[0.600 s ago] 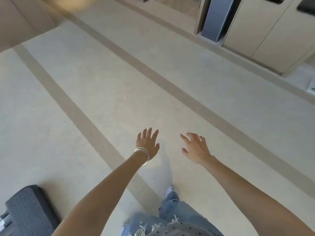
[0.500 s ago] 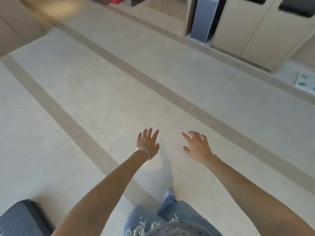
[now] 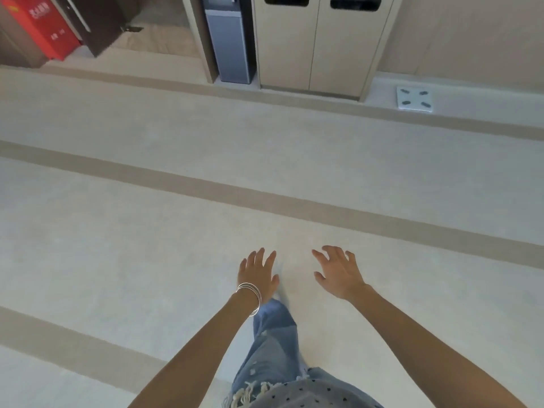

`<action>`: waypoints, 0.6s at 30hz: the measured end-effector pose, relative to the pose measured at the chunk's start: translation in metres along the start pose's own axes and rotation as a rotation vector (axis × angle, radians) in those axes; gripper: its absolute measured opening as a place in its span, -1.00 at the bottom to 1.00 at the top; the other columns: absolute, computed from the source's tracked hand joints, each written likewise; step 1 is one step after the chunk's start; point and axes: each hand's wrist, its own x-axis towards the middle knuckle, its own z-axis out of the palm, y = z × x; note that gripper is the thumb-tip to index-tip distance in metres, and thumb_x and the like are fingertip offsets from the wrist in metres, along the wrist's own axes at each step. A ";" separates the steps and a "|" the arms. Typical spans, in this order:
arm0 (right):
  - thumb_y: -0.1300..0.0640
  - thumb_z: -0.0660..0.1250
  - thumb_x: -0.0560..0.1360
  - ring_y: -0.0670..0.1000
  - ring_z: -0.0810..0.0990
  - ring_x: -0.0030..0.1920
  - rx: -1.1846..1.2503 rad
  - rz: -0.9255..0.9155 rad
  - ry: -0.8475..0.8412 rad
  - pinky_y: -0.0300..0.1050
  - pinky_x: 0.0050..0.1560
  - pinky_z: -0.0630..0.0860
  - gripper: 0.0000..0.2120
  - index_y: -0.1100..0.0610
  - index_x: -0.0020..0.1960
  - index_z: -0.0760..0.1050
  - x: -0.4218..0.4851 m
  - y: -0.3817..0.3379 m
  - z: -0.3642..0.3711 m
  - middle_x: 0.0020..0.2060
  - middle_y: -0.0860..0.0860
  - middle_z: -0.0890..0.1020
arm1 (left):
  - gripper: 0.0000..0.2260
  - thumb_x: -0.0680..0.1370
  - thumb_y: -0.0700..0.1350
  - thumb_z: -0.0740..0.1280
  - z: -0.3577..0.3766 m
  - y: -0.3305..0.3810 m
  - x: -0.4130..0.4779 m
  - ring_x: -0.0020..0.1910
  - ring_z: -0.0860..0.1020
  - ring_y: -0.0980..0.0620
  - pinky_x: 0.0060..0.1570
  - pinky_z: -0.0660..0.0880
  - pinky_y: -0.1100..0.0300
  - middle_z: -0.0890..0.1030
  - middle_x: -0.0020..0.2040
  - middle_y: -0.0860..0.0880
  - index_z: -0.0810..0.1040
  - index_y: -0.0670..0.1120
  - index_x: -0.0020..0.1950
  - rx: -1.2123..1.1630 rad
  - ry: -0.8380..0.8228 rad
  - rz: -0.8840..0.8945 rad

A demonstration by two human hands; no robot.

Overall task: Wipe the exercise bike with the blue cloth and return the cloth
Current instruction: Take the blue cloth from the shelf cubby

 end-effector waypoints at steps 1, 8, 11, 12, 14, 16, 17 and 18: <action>-0.08 0.10 0.56 0.08 0.13 0.46 0.010 0.022 -0.003 0.15 0.43 0.08 -0.46 0.01 0.49 0.08 0.008 0.002 -0.004 0.46 0.06 0.19 | -0.47 0.62 0.07 0.03 -0.003 0.001 0.012 0.53 0.01 -0.11 0.51 0.04 -0.01 -0.01 0.56 -0.08 -0.07 0.01 0.53 0.002 -0.003 0.019; -0.09 0.10 0.57 0.09 0.18 0.44 0.051 0.118 0.001 0.14 0.42 0.11 -0.49 0.02 0.47 0.13 0.080 0.006 -0.058 0.44 0.05 0.22 | -0.48 0.62 0.07 0.01 -0.063 -0.020 0.097 0.53 -0.01 -0.11 0.50 0.03 -0.01 0.00 0.56 -0.09 -0.08 0.00 0.53 0.062 0.043 0.157; -0.09 0.11 0.56 0.09 0.22 0.42 0.090 0.148 0.050 0.11 0.41 0.14 -0.50 0.01 0.46 0.15 0.115 0.003 -0.083 0.43 0.04 0.24 | -0.48 0.62 0.06 0.01 -0.091 -0.035 0.133 0.53 -0.02 -0.12 0.50 0.03 -0.01 0.01 0.56 -0.10 -0.08 -0.01 0.53 0.116 0.078 0.203; -0.09 0.11 0.56 0.09 0.24 0.41 0.103 0.153 0.068 0.10 0.40 0.16 -0.50 0.01 0.46 0.16 0.124 0.002 -0.089 0.43 0.04 0.25 | -0.48 0.62 0.06 0.01 -0.099 -0.039 0.144 0.53 -0.02 -0.12 0.51 0.02 -0.01 0.02 0.55 -0.10 -0.07 -0.01 0.53 0.127 0.082 0.211; -0.08 0.11 0.56 0.09 0.25 0.40 0.118 0.155 0.075 0.09 0.39 0.18 -0.50 0.01 0.46 0.17 0.139 -0.001 -0.098 0.43 0.04 0.25 | -0.48 0.61 0.05 0.01 -0.111 -0.043 0.161 0.53 -0.01 -0.11 0.51 0.02 -0.01 0.03 0.55 -0.10 -0.06 -0.02 0.53 0.127 0.071 0.216; -0.07 0.11 0.56 0.09 0.24 0.41 0.125 0.149 0.058 0.09 0.40 0.18 -0.51 0.00 0.46 0.17 0.152 -0.003 -0.100 0.44 0.04 0.25 | -0.48 0.61 0.06 0.02 -0.118 -0.045 0.176 0.53 0.01 -0.10 0.50 0.03 -0.01 0.04 0.55 -0.10 -0.06 -0.02 0.53 0.122 0.058 0.211; -0.07 0.11 0.56 0.09 0.24 0.41 0.124 0.145 0.043 0.09 0.40 0.17 -0.51 0.00 0.47 0.16 0.158 -0.002 -0.102 0.44 0.04 0.24 | -0.48 0.61 0.06 0.02 -0.120 -0.047 0.184 0.53 0.01 -0.11 0.50 0.03 -0.02 0.05 0.55 -0.10 -0.05 -0.02 0.53 0.127 0.051 0.212; -0.06 0.11 0.56 0.08 0.24 0.41 0.125 0.140 0.029 0.09 0.40 0.17 -0.51 0.00 0.47 0.16 0.164 0.000 -0.103 0.44 0.03 0.23 | -0.48 0.61 0.06 0.02 -0.122 -0.047 0.192 0.53 0.01 -0.11 0.50 0.03 -0.02 0.05 0.55 -0.10 -0.04 -0.02 0.53 0.128 0.041 0.214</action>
